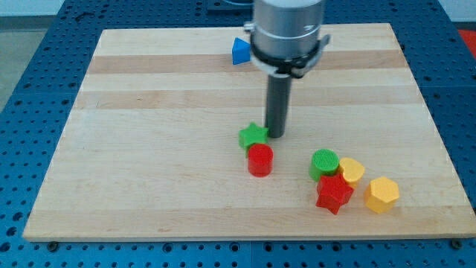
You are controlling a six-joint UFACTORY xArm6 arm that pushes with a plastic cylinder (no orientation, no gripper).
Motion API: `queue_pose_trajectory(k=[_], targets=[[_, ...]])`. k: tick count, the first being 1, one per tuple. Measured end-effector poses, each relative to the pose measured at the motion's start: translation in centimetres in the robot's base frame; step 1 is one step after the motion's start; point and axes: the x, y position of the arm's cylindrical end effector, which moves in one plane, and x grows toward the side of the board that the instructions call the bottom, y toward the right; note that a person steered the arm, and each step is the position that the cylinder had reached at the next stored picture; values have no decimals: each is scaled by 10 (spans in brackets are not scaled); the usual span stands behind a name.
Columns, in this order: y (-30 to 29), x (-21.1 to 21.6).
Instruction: Slide the green star towards top center
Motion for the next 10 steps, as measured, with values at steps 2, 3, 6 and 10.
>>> queue_pose_trajectory(k=[2,3,6,10], targets=[[-22,41],[-33,55],[-142,69],[-189,75]])
